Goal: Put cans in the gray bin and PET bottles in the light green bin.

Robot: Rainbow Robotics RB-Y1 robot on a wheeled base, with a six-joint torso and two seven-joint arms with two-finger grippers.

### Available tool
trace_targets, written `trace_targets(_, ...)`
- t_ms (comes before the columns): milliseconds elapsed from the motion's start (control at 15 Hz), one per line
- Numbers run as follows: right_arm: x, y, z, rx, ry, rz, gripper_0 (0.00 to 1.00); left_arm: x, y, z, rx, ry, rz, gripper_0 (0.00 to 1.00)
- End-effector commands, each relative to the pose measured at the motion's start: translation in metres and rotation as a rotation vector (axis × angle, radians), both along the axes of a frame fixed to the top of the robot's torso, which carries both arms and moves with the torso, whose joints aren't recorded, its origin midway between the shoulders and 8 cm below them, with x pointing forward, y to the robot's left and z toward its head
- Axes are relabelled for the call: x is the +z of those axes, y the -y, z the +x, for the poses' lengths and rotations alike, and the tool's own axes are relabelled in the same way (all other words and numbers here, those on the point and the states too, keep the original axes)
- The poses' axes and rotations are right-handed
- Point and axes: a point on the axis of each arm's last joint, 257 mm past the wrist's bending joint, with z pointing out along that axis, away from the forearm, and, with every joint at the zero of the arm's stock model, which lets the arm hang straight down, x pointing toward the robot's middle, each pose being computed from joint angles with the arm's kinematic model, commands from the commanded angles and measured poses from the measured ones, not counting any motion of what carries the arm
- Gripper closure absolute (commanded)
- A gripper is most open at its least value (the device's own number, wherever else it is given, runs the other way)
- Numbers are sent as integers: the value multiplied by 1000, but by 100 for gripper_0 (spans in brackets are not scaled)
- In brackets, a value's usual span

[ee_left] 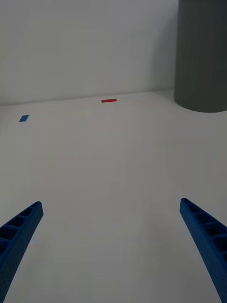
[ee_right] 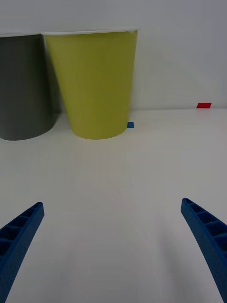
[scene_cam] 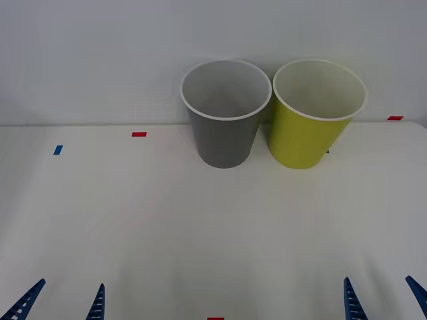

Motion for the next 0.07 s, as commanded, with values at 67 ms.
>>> trace_targets(67, 0, 0, 0, 0, 0, 0, 0, 0, 0, 0, 0, 0, 0, 0)
